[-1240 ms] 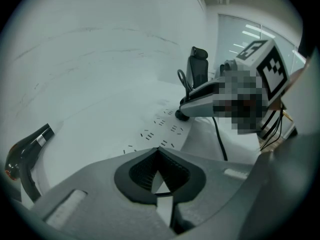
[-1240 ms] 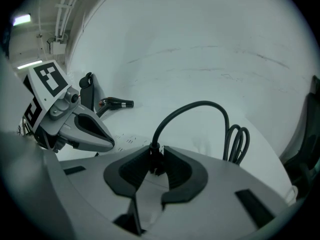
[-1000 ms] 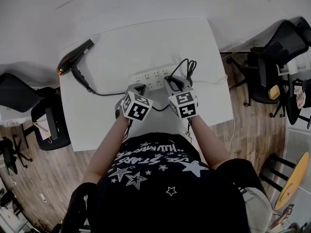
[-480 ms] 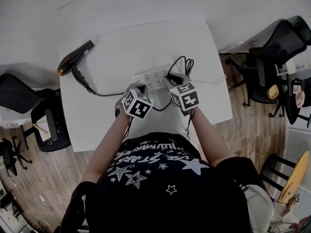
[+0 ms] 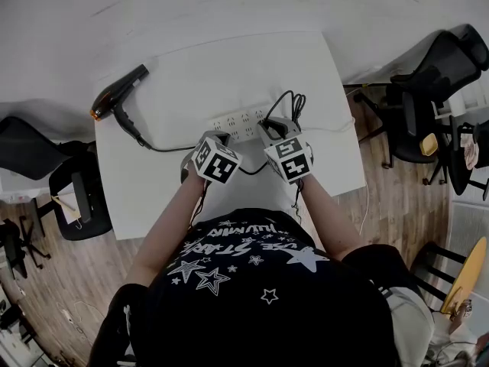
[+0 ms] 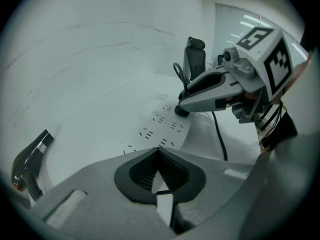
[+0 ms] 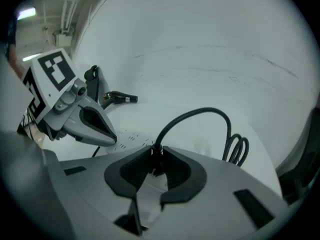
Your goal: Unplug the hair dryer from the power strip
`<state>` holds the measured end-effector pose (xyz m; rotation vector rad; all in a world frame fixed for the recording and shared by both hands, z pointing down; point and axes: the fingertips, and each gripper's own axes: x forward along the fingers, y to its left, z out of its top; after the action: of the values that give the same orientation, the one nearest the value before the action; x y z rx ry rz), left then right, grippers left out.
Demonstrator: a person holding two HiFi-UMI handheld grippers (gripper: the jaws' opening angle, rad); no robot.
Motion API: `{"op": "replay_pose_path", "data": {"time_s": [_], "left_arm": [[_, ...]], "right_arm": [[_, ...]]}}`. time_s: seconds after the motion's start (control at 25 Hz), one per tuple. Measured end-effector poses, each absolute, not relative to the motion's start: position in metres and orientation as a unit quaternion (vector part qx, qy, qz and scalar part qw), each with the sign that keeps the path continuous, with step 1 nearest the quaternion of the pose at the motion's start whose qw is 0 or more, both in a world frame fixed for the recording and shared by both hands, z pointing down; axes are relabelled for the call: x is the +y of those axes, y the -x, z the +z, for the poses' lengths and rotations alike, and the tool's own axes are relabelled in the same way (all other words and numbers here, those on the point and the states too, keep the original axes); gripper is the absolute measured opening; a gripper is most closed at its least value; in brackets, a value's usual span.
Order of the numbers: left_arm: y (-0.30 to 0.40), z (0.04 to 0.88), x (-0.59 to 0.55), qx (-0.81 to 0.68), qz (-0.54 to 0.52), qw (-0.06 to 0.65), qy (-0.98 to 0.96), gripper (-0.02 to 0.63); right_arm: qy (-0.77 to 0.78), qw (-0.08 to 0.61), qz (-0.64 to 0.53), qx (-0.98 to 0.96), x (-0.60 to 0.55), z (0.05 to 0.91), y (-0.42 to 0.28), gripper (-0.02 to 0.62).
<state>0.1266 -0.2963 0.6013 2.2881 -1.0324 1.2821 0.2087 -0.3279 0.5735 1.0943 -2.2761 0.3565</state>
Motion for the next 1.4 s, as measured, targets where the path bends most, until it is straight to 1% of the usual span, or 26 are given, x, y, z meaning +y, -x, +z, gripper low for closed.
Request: {"op": "replay_pose_path", "data": {"time_s": [0.12, 0.28, 0.36, 0.4, 0.52, 0.56, 0.6, 0.68, 0.76, 0.88, 1.04, 1.12, 1.2, 1.32, 1.4], "left_arm": [[-0.126, 0.601, -0.296, -0.363, 0.449, 0.162, -0.801, 0.008], [-0.127, 0.601, -0.297, -0.357, 0.450, 0.162, -0.802, 0.008], [-0.127, 0.601, -0.296, -0.356, 0.455, 0.157, -0.801, 0.008], [-0.127, 0.601, -0.296, -0.356, 0.454, 0.157, -0.801, 0.009], [-0.127, 0.599, -0.298, -0.363, 0.440, 0.178, -0.802, 0.008], [-0.127, 0.599, -0.299, -0.365, 0.436, 0.185, -0.801, 0.008], [-0.126, 0.599, -0.299, -0.365, 0.436, 0.186, -0.801, 0.009], [-0.126, 0.600, -0.299, -0.364, 0.444, 0.176, -0.800, 0.008], [-0.125, 0.601, -0.298, -0.362, 0.453, 0.168, -0.797, 0.008], [-0.128, 0.603, -0.297, -0.360, 0.460, 0.160, -0.795, 0.009], [-0.126, 0.602, -0.297, -0.367, 0.467, 0.160, -0.789, 0.008], [-0.126, 0.601, -0.297, -0.367, 0.469, 0.158, -0.787, 0.008], [-0.128, 0.600, -0.297, -0.365, 0.467, 0.159, -0.790, 0.008], [-0.129, 0.602, -0.298, -0.362, 0.467, 0.158, -0.791, 0.008], [-0.127, 0.603, -0.298, -0.363, 0.471, 0.156, -0.789, 0.008]], "right_arm": [[-0.400, 0.330, 0.060, -0.853, -0.325, 0.571, -0.205, 0.078], [-0.394, 0.351, 0.016, -0.849, -0.324, 0.571, -0.202, 0.078], [-0.396, 0.345, 0.022, -0.851, -0.323, 0.572, -0.202, 0.078], [-0.397, 0.331, 0.042, -0.855, -0.324, 0.573, -0.203, 0.078], [-0.405, 0.257, 0.161, -0.863, -0.331, 0.575, -0.212, 0.078], [-0.407, 0.250, 0.174, -0.861, -0.333, 0.574, -0.213, 0.078], [-0.409, 0.261, 0.160, -0.860, -0.333, 0.573, -0.212, 0.078], [-0.409, 0.306, 0.095, -0.855, -0.330, 0.572, -0.206, 0.077], [-0.411, 0.328, 0.056, -0.849, -0.327, 0.570, -0.203, 0.077], [-0.413, 0.325, 0.058, -0.849, -0.326, 0.571, -0.206, 0.077], [-0.420, 0.268, 0.131, -0.857, -0.327, 0.572, -0.210, 0.074], [-0.421, 0.261, 0.139, -0.858, -0.325, 0.569, -0.210, 0.074], [-0.416, 0.274, 0.118, -0.859, -0.322, 0.568, -0.211, 0.074], [-0.381, 0.310, 0.032, -0.871, -0.318, 0.558, -0.197, 0.074], [-0.359, 0.309, 0.028, -0.880, -0.317, 0.552, -0.181, 0.074]]}}
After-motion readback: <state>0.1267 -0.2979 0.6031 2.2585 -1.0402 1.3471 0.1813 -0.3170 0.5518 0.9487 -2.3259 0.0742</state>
